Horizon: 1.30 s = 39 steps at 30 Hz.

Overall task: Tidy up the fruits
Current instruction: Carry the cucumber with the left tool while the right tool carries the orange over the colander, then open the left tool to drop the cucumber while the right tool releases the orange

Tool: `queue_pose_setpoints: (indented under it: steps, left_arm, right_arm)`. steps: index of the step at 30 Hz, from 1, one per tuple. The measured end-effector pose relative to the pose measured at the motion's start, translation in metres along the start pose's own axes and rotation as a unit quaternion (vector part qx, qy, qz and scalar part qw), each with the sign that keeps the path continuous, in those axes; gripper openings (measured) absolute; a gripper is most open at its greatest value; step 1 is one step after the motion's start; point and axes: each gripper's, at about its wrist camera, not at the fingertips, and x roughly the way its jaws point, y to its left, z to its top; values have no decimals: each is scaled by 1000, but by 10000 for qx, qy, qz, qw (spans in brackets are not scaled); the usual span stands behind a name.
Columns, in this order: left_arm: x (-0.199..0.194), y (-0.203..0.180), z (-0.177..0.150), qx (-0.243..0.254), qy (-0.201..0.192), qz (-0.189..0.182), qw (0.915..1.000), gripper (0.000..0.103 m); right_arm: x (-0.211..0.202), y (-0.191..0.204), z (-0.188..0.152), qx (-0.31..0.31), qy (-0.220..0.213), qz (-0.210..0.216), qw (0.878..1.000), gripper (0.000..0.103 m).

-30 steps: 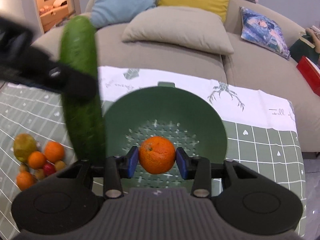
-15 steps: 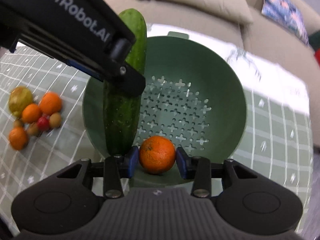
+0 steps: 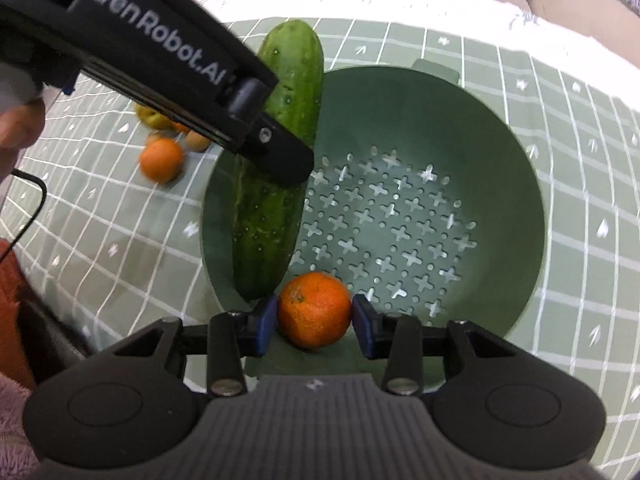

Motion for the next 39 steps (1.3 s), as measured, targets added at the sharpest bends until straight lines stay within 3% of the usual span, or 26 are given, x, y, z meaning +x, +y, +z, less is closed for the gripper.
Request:
queue_pose_setpoints:
  steps: [3,8,22,25,29,32,39]
  left_arm:
    - [2,2,-1,-63,-14,9,10000,40]
    - [21,0,5,-26,217,16,9998,40]
    - [47,-19,14,362,216,283,9987,41]
    - [46,-19,13,406,170,243,9987,46]
    - [39,-19,11,485,90,222,9985,51]
    - [23,-18,7,574,-54,105,9983,54]
    - [-23,-16,-12,794,-536,-57,9954,55]
  right_arm:
    - [-1,0,-6,118,-101,32,9999,38]
    - [2,-5,1,-108,-392,-492,9980,38]
    - [18,-25,17,-426,-455,-670,9958,38]
    - [20,-24,17,-491,-468,-729,9950,39]
    - [17,-23,18,-523,-485,-807,9942,42]
    - [8,-21,18,-495,-613,-852,9932,58]
    - [-19,-3,19,-442,-873,-890,9912,59]
